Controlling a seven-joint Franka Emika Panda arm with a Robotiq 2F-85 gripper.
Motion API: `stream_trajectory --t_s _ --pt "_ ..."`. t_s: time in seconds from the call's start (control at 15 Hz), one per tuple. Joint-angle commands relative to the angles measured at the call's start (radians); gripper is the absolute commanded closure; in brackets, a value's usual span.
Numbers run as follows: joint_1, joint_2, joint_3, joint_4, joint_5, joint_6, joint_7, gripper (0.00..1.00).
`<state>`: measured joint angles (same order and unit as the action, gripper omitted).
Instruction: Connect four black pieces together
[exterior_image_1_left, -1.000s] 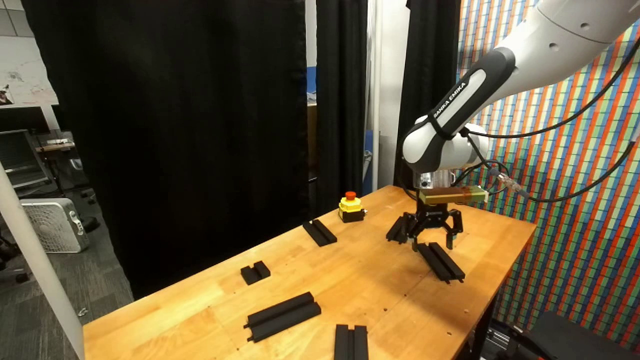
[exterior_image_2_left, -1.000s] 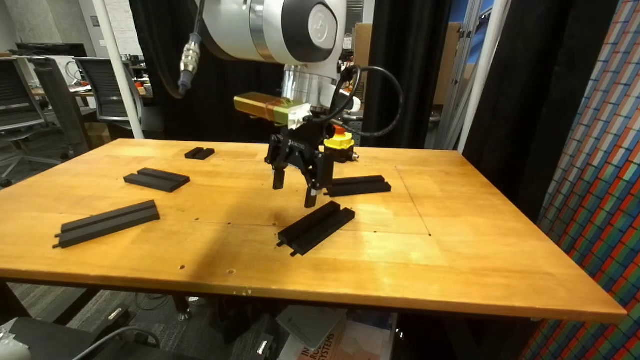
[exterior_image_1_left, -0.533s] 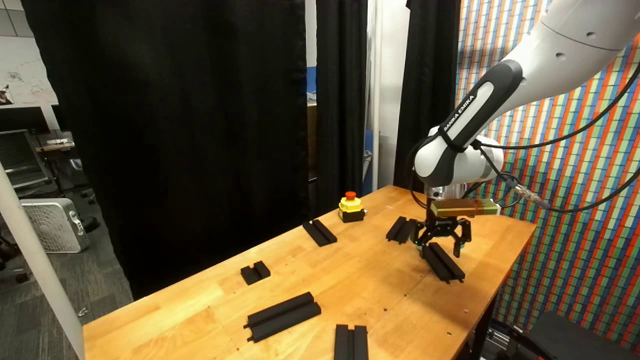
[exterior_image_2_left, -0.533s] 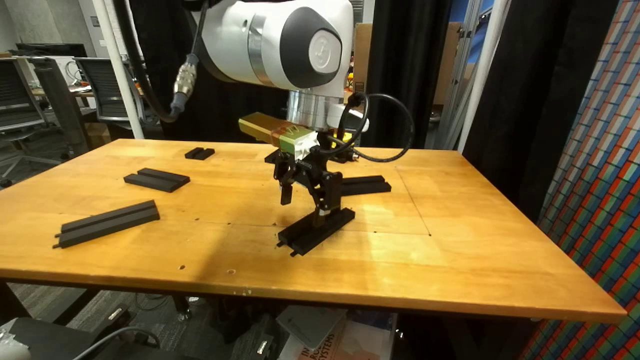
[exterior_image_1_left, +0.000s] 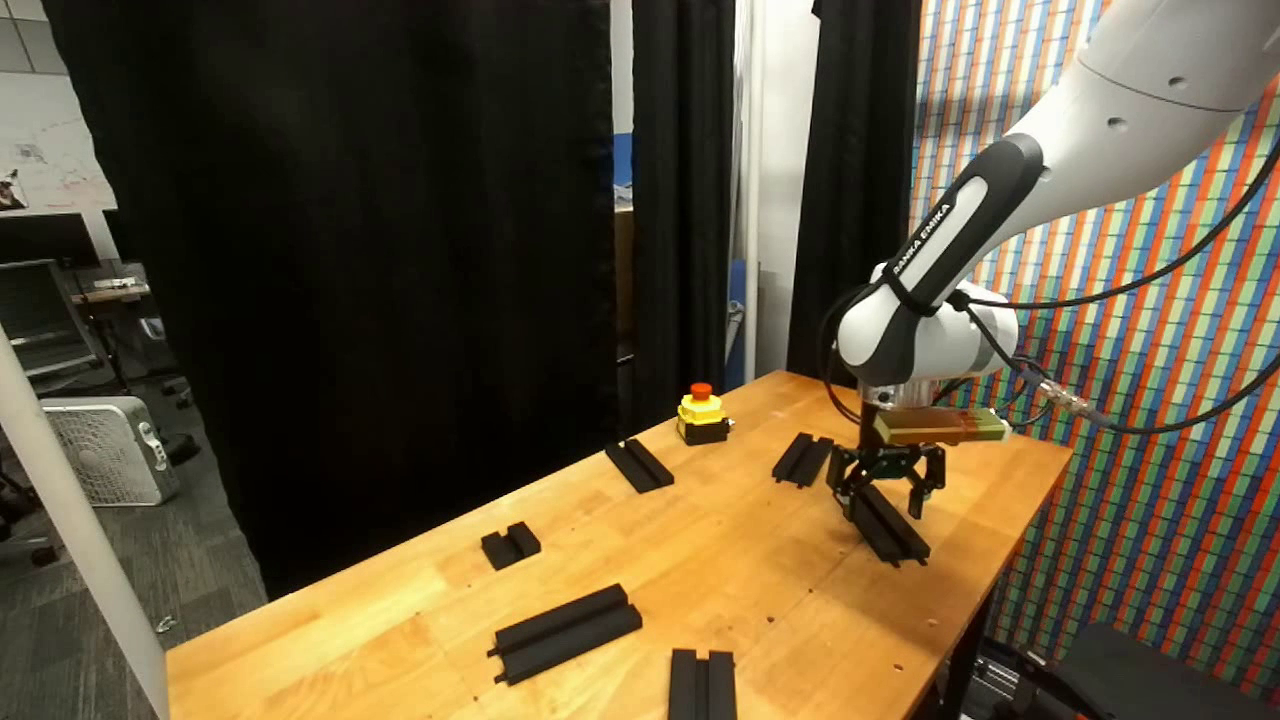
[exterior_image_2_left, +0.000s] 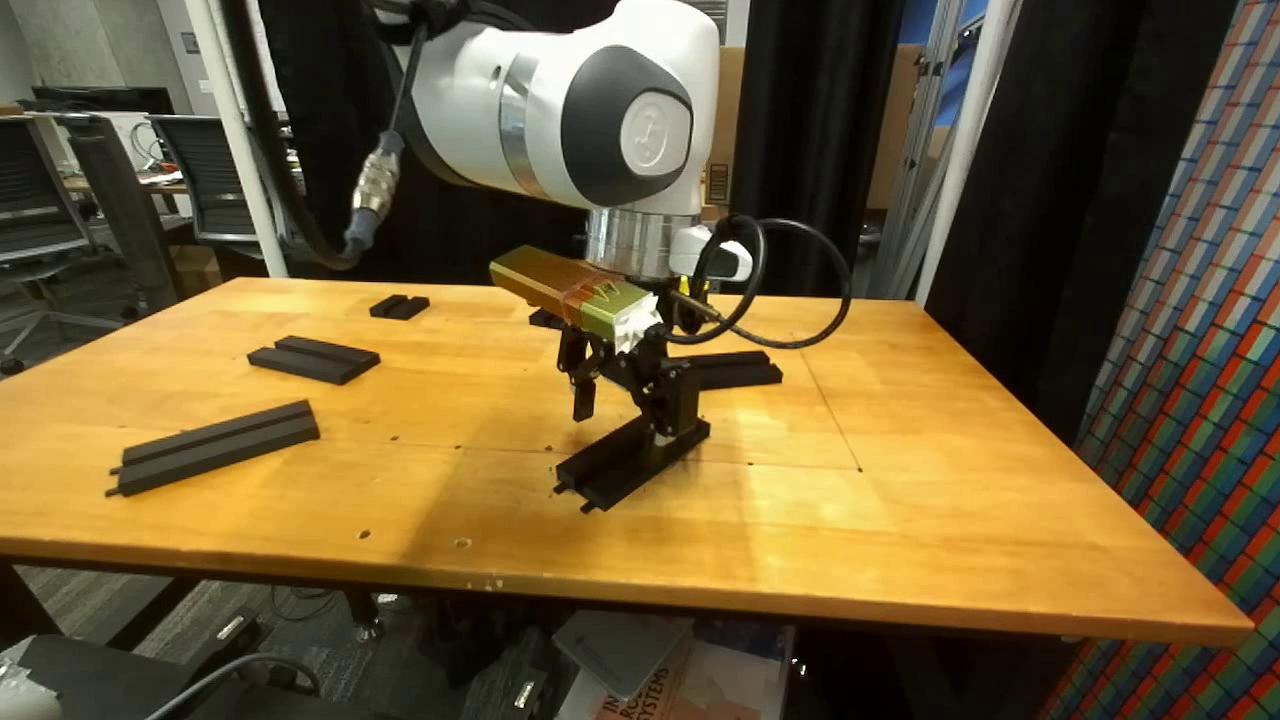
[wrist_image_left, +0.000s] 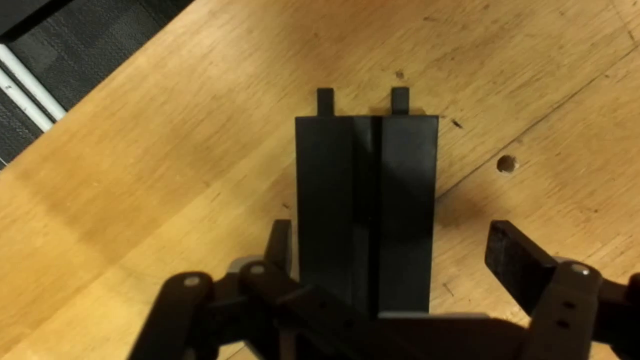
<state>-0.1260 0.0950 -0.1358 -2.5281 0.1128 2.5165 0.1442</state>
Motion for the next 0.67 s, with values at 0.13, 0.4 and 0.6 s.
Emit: stream_trajectory --t_s 0.13,0.4,0.6 --pt "-0.009 0.019 0.005 -0.007 0.036 0.04 -0.061 0.0" --pt "-0.012 0.038 0.008 -0.005 0.056 0.056 -0.083 0.0" --pt "-0.013 0.05 0.01 0.0 0.072 0.059 -0.095 0.0"
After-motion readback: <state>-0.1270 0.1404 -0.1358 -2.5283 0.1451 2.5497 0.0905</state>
